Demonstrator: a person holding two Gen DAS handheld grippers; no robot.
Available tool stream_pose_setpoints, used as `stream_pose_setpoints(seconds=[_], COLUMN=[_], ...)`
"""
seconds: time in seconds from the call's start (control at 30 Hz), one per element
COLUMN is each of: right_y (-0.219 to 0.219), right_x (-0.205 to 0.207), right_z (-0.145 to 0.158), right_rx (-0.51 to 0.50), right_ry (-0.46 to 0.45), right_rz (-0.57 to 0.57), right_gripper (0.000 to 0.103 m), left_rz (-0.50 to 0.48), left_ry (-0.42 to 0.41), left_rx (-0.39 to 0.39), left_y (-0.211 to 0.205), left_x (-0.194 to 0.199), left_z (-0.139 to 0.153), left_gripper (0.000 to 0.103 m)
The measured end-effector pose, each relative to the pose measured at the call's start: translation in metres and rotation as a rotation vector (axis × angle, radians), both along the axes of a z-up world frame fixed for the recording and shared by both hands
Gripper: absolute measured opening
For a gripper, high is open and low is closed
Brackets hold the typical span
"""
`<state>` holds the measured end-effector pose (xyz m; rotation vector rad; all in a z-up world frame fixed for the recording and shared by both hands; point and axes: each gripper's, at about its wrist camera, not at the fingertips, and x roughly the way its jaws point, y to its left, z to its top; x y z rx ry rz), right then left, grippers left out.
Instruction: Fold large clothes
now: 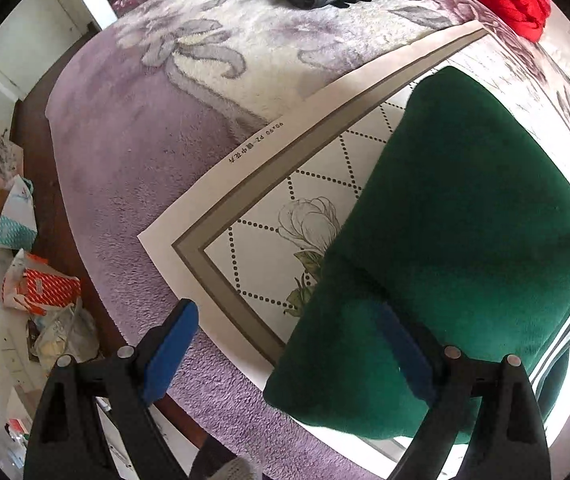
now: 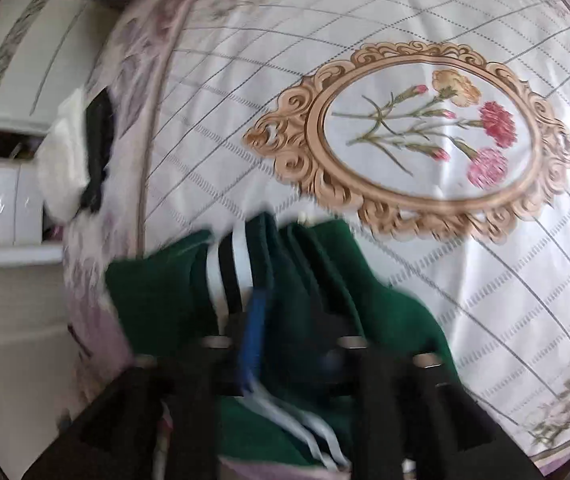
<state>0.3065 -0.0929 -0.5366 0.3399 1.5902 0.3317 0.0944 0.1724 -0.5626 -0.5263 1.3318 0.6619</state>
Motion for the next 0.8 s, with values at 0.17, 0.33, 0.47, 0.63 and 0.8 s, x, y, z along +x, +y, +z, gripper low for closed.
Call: stream_pose_setpoints(seconds=[0.17,0.33,0.47,0.63,0.8], right_y=[-0.024,-0.027,-0.065,-0.085,-0.072], right_x=[-0.071,-0.115,-0.124,-0.147,-0.103], right_z=[-0.03,-0.087,-0.06,-0.082,-0.025], right_rx=[-0.052,-0.048,0.148,0.107,0.081], right_ry=[0.124,0.223,0.287,0.462,0.215], right_rz=[0.151,0.192,-0.036,-0.057,0.035], right_gripper=[0.082,0.025,0.012,0.01,0.017], left_rz=[-0.025,-0.092,-0.105,-0.123,-0.138], left_ry=[0.009,0.036,0.049,0.06,0.014], left_rx=[0.003,0.052,0.052,0.077,0.086], left_y=[-0.014,-0.026,-0.023,-0.023,-0.024], left_x=[0.001,0.004,0.003,0.011,0.03], left_z=[-0.002,-0.001,-0.003,-0.001,0.017], left_gripper=[0.093,0.093,0.093,0.093,0.093])
